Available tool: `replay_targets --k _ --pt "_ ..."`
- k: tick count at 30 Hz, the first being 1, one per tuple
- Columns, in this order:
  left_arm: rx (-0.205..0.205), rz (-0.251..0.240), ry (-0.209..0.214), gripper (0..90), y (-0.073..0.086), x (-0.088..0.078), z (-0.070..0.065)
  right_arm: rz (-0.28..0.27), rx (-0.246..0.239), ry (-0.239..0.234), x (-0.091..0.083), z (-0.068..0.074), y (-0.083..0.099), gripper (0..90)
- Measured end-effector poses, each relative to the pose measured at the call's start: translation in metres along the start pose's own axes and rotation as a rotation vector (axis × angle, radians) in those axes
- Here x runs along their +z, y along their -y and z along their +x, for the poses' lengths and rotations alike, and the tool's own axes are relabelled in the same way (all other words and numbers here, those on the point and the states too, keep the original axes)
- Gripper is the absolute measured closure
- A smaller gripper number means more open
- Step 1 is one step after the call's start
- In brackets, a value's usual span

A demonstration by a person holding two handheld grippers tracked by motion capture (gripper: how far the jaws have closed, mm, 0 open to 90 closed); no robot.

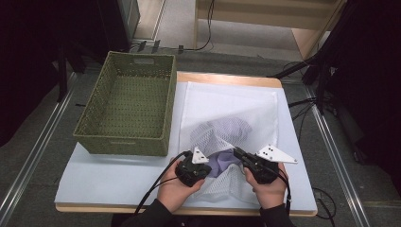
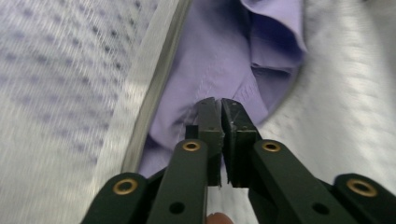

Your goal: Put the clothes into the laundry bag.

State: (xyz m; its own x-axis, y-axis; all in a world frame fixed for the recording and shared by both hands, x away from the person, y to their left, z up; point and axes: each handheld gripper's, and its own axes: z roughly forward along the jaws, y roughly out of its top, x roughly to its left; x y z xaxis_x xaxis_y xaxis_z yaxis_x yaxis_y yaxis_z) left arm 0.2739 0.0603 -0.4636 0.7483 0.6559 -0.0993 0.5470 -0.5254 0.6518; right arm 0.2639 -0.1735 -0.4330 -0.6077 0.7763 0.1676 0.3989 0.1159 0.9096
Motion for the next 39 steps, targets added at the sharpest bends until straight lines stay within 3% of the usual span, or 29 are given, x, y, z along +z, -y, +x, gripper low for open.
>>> replay_targets --k 6,8,9,10,13,18,23,26,30,33,36,39 --pt "0.042 0.004 -0.075 90.0 -0.026 0.024 -0.007 0.000 0.000 -0.005 0.000 0.000 0.000 89.9" --pt "0.071 -0.005 -0.123 90.0 -0.033 0.033 -0.010 -0.002 0.008 -0.002 -0.001 -0.001 0.000 89.9" --pt "0.069 -0.010 -0.120 90.0 -0.034 0.034 -0.010 -0.004 0.008 -0.002 -0.002 -0.002 0.000 89.9" --pt "0.056 -0.016 -0.102 90.0 -0.035 0.035 -0.009 -0.005 0.009 -0.003 -0.002 -0.002 0.000 89.9" --pt "-0.009 -0.061 0.019 82.6 -0.036 0.024 -0.002 -0.005 0.011 -0.002 -0.003 -0.003 0.000 89.9" --pt "-0.027 -0.130 0.073 77.7 -0.029 -0.012 0.015 -0.004 0.013 0.000 -0.003 -0.004 0.000 89.9" --pt "0.006 -0.079 0.049 68.7 -0.011 -0.025 0.019 -0.002 0.007 0.001 -0.002 -0.002 0.000 89.9" --pt "0.047 -0.007 0.022 59.7 0.000 -0.023 0.014 -0.002 0.005 0.001 -0.001 -0.001 0.000 89.9" --pt "0.093 0.031 -0.015 52.1 0.008 -0.021 0.008 0.003 0.007 0.003 -0.001 -0.001 0.000 89.9" --pt "0.121 0.040 -0.074 61.5 0.013 -0.017 0.006 0.003 0.007 0.000 -0.001 -0.002 0.001 89.9" --pt "0.102 0.031 -0.071 83.4 0.012 -0.015 0.008 0.003 0.008 0.000 -0.001 -0.001 0.000 89.9" --pt "0.095 0.032 -0.068 89.9 0.008 -0.013 0.006 0.000 0.011 -0.003 -0.002 -0.002 0.000 89.9"
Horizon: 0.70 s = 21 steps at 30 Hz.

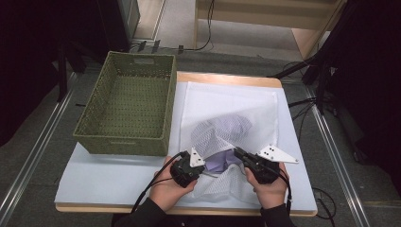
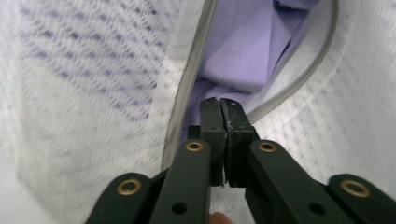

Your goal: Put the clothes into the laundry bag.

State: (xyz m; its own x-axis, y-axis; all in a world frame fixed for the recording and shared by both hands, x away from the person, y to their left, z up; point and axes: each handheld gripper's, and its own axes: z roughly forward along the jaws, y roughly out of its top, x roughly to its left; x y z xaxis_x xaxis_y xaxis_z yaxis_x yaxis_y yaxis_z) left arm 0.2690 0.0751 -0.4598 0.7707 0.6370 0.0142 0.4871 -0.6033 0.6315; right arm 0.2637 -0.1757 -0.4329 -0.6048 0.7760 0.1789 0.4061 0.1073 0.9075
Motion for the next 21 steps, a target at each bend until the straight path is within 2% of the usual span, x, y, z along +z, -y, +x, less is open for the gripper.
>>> replay_targets --k 4,8,11,13,17,18,19,21 --pt "0.002 -0.015 -0.003 90.0 -0.011 0.008 -0.005 0.002 -0.002 -0.001 0.001 0.001 0.000 89.9" --pt "0.027 -0.027 -0.007 90.0 -0.024 0.027 -0.014 0.005 -0.006 -0.005 0.002 0.002 0.001 89.9" --pt "0.014 -0.027 -0.010 90.0 -0.034 0.035 -0.015 0.003 -0.007 -0.006 0.002 0.002 0.001 89.9" --pt "0.013 -0.034 -0.042 90.0 -0.041 0.040 -0.014 0.002 -0.007 -0.006 0.002 0.001 0.001 89.9" --pt "-0.037 -0.069 -0.145 90.0 -0.045 0.051 -0.004 0.002 -0.004 -0.005 0.001 0.000 0.001 89.9" --pt "-0.045 -0.083 -0.158 90.0 -0.045 0.053 -0.002 0.002 -0.004 -0.004 0.001 -0.001 0.000 89.9" --pt "-0.045 -0.084 -0.157 90.0 -0.045 0.053 -0.002 0.001 0.000 -0.004 0.000 -0.001 0.001 89.9" --pt "-0.053 -0.080 -0.129 86.9 -0.044 0.050 -0.002 0.001 -0.001 -0.002 0.000 -0.002 0.001 89.9"
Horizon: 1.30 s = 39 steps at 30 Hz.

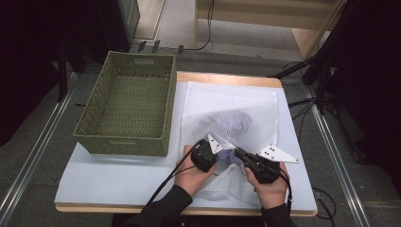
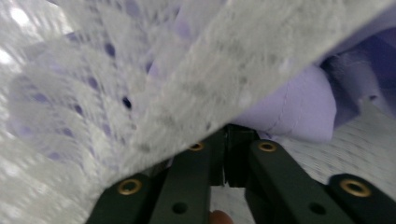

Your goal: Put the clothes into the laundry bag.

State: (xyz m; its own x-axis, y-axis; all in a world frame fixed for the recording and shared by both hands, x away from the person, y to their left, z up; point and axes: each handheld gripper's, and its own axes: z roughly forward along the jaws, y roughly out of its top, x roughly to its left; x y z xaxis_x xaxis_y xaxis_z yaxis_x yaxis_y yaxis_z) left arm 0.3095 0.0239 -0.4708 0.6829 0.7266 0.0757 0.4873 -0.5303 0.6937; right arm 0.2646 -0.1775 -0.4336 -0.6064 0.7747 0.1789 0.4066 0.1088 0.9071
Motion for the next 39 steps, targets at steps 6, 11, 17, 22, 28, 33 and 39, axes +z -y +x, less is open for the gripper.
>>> replay_targets --k 6,11,17,22,28,33,39 --pt "-0.080 -0.078 0.170 77.8 0.004 -0.030 0.007 -0.004 0.005 0.005 -0.001 -0.002 0.000 89.9" --pt "-0.079 -0.165 0.199 77.6 -0.001 -0.046 0.000 -0.006 0.005 0.006 -0.001 -0.002 -0.001 89.9" --pt "-0.091 -0.163 0.271 66.5 -0.008 -0.034 -0.016 -0.002 0.001 0.007 0.000 -0.001 -0.001 89.9" --pt "-0.141 -0.231 0.296 60.8 -0.014 -0.030 -0.022 -0.006 0.007 0.008 -0.002 -0.004 -0.001 89.9" --pt "-0.075 -0.128 0.199 79.6 -0.014 -0.011 -0.028 -0.006 0.009 0.004 -0.002 -0.003 -0.001 89.9" --pt "0.021 -0.030 0.089 90.0 -0.005 0.002 -0.025 -0.007 0.005 0.005 -0.002 -0.002 -0.001 89.9" --pt "0.094 0.002 -0.123 90.0 -0.004 0.002 -0.014 -0.003 0.002 0.004 -0.001 -0.002 -0.001 89.9"
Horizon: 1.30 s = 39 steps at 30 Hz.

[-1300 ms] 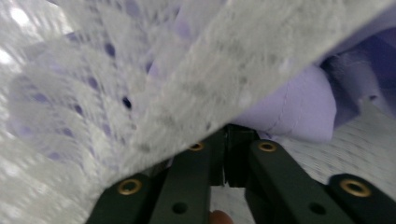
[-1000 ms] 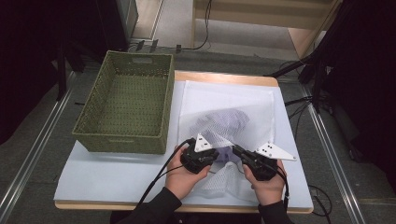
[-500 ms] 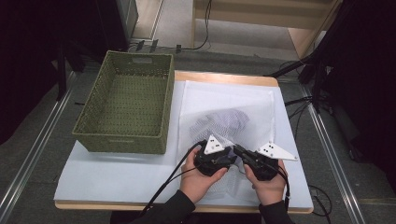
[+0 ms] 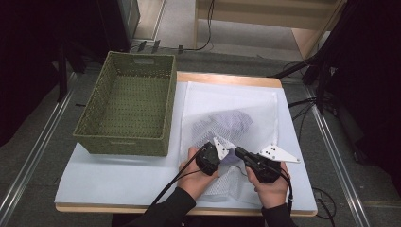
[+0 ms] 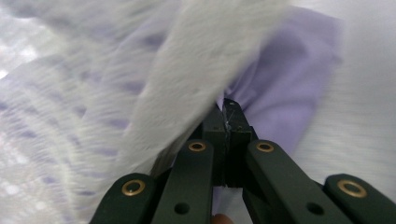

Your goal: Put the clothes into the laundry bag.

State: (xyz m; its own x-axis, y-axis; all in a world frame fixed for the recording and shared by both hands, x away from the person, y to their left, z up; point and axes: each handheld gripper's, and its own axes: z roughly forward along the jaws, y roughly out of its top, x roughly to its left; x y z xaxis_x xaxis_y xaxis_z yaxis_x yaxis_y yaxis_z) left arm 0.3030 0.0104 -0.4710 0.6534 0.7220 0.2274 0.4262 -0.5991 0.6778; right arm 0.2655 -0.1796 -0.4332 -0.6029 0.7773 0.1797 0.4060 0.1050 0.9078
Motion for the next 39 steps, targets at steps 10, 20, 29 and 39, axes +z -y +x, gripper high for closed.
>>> replay_targets --k 10,20,29,39 --pt "-0.089 -0.070 0.151 74.3 0.006 -0.018 0.010 0.003 0.002 0.001 0.001 -0.001 0.001 89.9" --pt "-0.069 0.007 0.210 76.8 0.018 -0.021 0.003 0.005 0.002 -0.001 0.002 0.001 0.000 89.9" --pt "-0.082 0.026 0.151 87.9 -0.003 0.001 0.002 0.010 0.002 -0.004 0.003 0.001 0.001 89.9" --pt "-0.060 -0.031 0.006 87.6 -0.015 0.022 -0.004 0.031 0.020 0.010 0.006 0.000 0.004 89.9"
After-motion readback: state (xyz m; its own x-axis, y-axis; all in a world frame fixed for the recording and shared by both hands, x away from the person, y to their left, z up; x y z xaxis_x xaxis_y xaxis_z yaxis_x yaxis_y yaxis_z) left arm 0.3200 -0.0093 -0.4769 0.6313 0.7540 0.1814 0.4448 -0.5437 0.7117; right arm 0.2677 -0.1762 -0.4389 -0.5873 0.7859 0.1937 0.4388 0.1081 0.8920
